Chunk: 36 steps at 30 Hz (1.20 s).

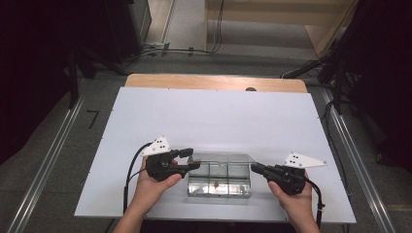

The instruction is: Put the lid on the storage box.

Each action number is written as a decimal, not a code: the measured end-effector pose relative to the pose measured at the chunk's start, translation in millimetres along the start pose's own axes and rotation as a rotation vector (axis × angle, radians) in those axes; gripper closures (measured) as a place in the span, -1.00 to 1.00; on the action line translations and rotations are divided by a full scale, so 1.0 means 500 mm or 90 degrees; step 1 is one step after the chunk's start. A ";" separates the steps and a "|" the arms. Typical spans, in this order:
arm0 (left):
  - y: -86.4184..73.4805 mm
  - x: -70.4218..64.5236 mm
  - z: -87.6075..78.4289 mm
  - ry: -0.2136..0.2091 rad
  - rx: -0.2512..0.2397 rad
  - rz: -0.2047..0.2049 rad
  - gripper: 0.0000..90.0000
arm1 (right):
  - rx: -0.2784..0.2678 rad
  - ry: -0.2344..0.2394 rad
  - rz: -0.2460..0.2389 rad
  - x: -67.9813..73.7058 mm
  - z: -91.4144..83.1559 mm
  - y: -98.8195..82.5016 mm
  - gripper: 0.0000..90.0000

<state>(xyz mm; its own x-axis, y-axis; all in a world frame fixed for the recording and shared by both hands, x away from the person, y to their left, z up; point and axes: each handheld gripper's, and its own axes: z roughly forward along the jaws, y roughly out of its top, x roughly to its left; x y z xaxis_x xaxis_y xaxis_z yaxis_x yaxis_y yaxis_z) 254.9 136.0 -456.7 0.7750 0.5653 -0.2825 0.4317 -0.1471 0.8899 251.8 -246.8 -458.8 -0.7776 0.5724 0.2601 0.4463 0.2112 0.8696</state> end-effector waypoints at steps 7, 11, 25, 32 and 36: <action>-0.004 -0.002 -0.002 0.002 -0.001 -0.007 -0.07 | 0.002 0.001 -0.001 0.001 0.002 -0.001 0.97; -0.007 -0.002 -0.006 0.005 0.000 -0.015 -0.18 | 0.005 0.001 0.000 0.001 0.003 -0.003 0.97; -0.039 0.004 -0.041 0.022 0.012 -0.046 -0.35 | 0.004 0.001 -0.002 -0.002 0.001 -0.004 0.97; -0.057 0.007 -0.064 0.021 0.017 -0.063 0.08 | 0.004 0.000 -0.003 -0.001 0.001 -0.004 0.97; -0.070 -0.002 -0.064 0.000 0.044 -0.049 0.49 | 0.005 -0.004 -0.008 0.000 0.000 -0.004 0.97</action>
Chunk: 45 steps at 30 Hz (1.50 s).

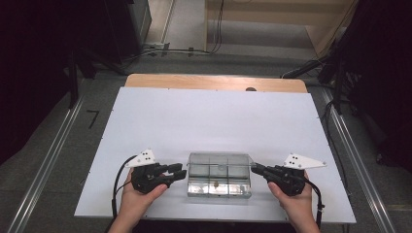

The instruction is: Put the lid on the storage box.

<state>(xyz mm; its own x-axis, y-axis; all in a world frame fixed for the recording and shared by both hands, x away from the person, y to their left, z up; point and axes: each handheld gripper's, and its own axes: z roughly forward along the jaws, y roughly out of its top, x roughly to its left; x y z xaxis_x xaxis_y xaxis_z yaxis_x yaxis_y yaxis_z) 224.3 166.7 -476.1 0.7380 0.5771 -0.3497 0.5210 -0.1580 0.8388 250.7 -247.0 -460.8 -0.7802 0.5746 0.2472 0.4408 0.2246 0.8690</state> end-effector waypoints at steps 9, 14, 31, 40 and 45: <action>-0.003 -0.013 0.003 -0.026 -0.009 0.012 1.00 | 0.005 -0.004 -0.008 0.004 -0.002 -0.004 0.97; -0.003 -0.014 0.001 -0.036 -0.010 0.014 1.00 | 0.011 -0.011 -0.006 0.008 -0.002 -0.015 0.97; -0.019 -0.018 0.011 -0.072 0.010 0.022 1.00 | 0.042 -0.015 -0.006 0.008 -0.001 -0.045 0.97; -0.026 -0.010 0.016 -0.066 0.032 0.024 1.00 | 0.056 -0.014 -0.010 0.001 0.008 -0.055 0.97; -0.027 -0.008 0.020 -0.061 0.049 0.034 1.00 | 0.066 -0.020 -0.019 0.000 0.011 -0.057 0.97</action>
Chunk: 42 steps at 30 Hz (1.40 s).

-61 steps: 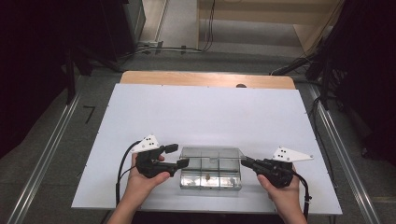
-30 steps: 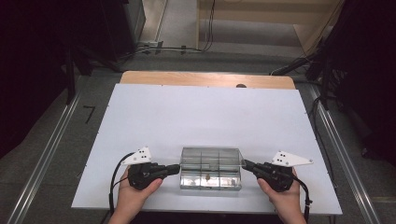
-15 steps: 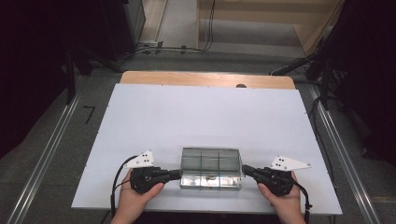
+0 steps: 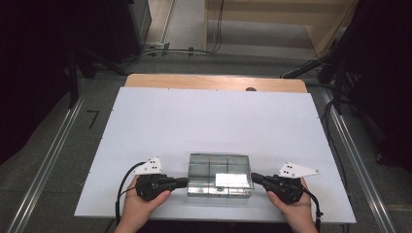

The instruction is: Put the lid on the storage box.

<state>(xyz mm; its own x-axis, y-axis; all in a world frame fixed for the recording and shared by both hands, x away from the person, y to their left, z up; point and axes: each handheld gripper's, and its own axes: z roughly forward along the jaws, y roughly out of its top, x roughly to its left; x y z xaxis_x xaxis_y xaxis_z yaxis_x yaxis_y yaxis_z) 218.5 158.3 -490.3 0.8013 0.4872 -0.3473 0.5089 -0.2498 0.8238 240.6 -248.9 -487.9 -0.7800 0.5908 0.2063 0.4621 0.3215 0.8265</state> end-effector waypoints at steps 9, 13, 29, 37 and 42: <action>-0.003 0.005 0.002 0.006 0.024 0.008 1.00 | 0.021 -0.008 -0.015 0.001 0.010 -0.003 0.97; -0.003 0.007 -0.002 0.013 0.031 0.015 1.00 | 0.027 -0.013 -0.019 0.001 0.011 -0.005 0.97; -0.003 0.006 0.002 0.011 0.041 0.016 1.00 | 0.046 -0.020 -0.022 -0.004 0.016 -0.010 0.97; -0.002 0.009 -0.009 0.012 0.030 0.018 1.00 | 0.046 -0.018 -0.023 -0.006 0.015 -0.010 0.96; -0.002 0.010 -0.021 0.028 0.001 0.028 0.85 | 0.035 -0.026 -0.013 -0.014 0.006 -0.008 0.96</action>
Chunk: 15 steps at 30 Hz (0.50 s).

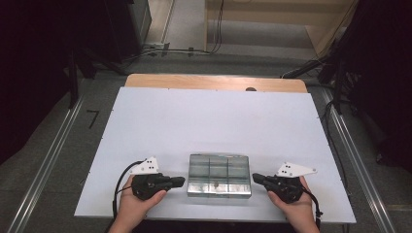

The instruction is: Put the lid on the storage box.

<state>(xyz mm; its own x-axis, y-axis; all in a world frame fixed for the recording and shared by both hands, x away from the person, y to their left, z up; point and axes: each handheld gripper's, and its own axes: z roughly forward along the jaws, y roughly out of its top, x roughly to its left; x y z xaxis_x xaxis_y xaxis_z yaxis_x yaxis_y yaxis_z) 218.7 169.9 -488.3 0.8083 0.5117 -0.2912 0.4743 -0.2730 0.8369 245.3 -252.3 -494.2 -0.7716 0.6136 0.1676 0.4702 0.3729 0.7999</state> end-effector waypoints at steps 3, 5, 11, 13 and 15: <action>0.001 -0.005 -0.004 0.023 -0.026 0.014 0.58 | -0.016 -0.002 0.010 -0.006 -0.010 0.001 0.87; 0.002 -0.007 -0.008 0.032 -0.039 0.021 0.44 | -0.029 0.003 0.018 -0.010 -0.018 0.003 0.78; 0.003 -0.006 -0.016 0.042 -0.071 0.013 0.05 | -0.085 -0.008 0.020 -0.019 -0.048 0.007 0.32; 0.002 -0.004 -0.020 0.045 -0.078 0.010 -0.06 | -0.104 -0.016 0.018 -0.022 -0.057 0.008 0.11; 0.002 -0.002 -0.024 0.051 -0.084 0.010 -0.17 | -0.119 -0.027 0.021 -0.025 -0.067 0.009 -0.14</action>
<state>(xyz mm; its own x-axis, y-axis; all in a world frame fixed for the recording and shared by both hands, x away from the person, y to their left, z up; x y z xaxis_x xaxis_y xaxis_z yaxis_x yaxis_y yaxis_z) 214.2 179.1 -481.7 0.7821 0.5733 -0.2443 0.4076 -0.1741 0.8964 242.6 -281.5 -473.5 -0.7369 0.6531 0.1742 0.4036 0.2184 0.8885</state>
